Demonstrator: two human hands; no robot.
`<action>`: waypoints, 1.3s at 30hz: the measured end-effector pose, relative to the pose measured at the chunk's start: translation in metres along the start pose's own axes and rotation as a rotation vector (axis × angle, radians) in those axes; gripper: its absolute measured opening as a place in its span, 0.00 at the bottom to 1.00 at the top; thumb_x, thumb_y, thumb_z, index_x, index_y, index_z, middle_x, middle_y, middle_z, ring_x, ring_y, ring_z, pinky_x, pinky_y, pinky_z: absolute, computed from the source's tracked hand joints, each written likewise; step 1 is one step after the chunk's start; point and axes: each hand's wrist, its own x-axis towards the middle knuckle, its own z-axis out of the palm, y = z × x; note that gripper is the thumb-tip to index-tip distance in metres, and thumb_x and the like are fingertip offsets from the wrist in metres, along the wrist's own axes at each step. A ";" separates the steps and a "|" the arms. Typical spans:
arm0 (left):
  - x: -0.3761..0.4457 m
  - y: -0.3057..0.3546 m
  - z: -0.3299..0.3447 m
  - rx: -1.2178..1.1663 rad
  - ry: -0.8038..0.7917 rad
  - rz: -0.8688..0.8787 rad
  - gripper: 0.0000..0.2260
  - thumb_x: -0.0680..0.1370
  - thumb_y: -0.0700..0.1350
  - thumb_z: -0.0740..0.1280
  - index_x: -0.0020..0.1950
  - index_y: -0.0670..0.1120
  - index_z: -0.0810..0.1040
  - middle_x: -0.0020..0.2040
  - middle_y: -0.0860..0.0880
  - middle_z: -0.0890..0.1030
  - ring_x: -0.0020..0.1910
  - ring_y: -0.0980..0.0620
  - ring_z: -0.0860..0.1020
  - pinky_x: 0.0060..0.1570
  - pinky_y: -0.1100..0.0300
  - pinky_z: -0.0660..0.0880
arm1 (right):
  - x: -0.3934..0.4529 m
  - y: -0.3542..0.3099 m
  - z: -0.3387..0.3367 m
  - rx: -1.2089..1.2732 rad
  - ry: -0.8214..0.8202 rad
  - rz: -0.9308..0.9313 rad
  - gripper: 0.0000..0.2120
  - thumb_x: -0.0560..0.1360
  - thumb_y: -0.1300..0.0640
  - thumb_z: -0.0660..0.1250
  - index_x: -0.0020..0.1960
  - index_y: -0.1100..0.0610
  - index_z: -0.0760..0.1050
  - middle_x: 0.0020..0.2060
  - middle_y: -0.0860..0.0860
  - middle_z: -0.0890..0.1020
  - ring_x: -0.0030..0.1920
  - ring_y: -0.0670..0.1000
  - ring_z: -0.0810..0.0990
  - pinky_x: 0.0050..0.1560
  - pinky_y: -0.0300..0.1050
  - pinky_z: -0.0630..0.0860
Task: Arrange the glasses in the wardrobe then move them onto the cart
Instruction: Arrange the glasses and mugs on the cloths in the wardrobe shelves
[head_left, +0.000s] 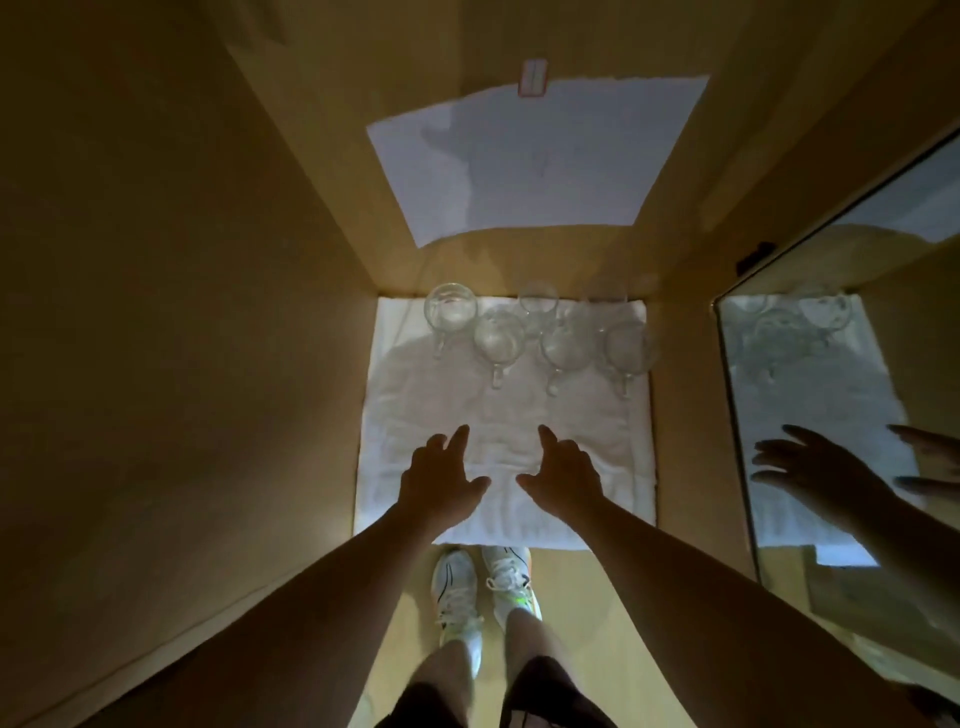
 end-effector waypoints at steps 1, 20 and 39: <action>0.009 0.003 0.005 -0.004 -0.005 0.005 0.38 0.80 0.60 0.65 0.83 0.53 0.49 0.80 0.44 0.59 0.76 0.40 0.61 0.71 0.47 0.66 | 0.011 0.000 0.003 -0.001 -0.003 -0.001 0.39 0.78 0.43 0.68 0.80 0.50 0.52 0.70 0.60 0.70 0.70 0.62 0.69 0.67 0.57 0.72; 0.138 0.015 0.033 0.102 0.026 0.110 0.35 0.81 0.55 0.66 0.83 0.56 0.50 0.80 0.43 0.58 0.76 0.39 0.62 0.69 0.45 0.67 | 0.141 0.021 0.001 -0.205 0.122 -0.100 0.32 0.80 0.48 0.66 0.79 0.53 0.56 0.65 0.60 0.71 0.63 0.60 0.74 0.57 0.52 0.75; 0.189 0.040 0.050 -0.364 0.271 0.056 0.15 0.78 0.49 0.72 0.64 0.54 0.78 0.62 0.51 0.79 0.62 0.52 0.77 0.63 0.58 0.71 | 0.161 0.025 0.028 0.109 0.442 -0.109 0.15 0.83 0.56 0.62 0.69 0.53 0.75 0.59 0.56 0.79 0.59 0.55 0.80 0.58 0.46 0.75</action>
